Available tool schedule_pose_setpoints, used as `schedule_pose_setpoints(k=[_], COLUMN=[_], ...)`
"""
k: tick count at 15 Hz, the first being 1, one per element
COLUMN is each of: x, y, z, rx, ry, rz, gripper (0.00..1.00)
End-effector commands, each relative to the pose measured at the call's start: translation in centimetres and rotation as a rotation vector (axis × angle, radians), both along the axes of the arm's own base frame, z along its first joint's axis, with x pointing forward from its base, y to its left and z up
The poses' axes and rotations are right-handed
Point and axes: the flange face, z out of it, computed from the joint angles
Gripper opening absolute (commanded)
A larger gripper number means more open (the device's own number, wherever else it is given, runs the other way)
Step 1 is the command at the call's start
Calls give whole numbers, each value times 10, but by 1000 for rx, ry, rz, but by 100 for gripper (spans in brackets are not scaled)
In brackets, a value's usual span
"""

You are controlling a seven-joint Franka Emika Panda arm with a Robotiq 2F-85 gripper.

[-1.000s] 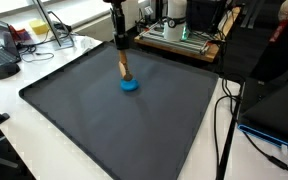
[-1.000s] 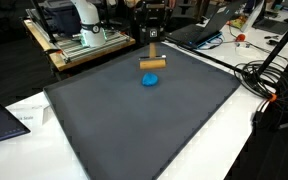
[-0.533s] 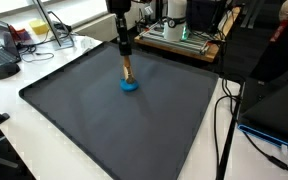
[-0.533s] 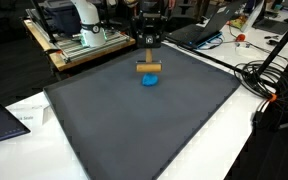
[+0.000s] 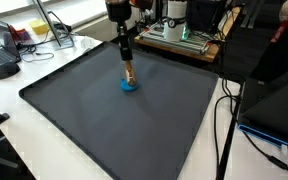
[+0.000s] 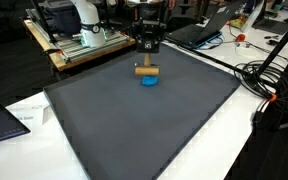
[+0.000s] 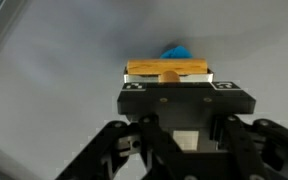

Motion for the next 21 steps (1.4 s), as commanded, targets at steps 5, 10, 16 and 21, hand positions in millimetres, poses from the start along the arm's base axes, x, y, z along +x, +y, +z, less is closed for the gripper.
schedule_pose_setpoints(k=[5, 10, 16, 21], x=[17, 28, 38, 46], y=[5, 0, -9, -14], z=[-3, -15, -35, -41], rx=[-24, -21, -15, -26], ry=[-5, 21, 70, 55], rz=[-20, -28, -36, -34], gripper=[22, 22, 22, 22])
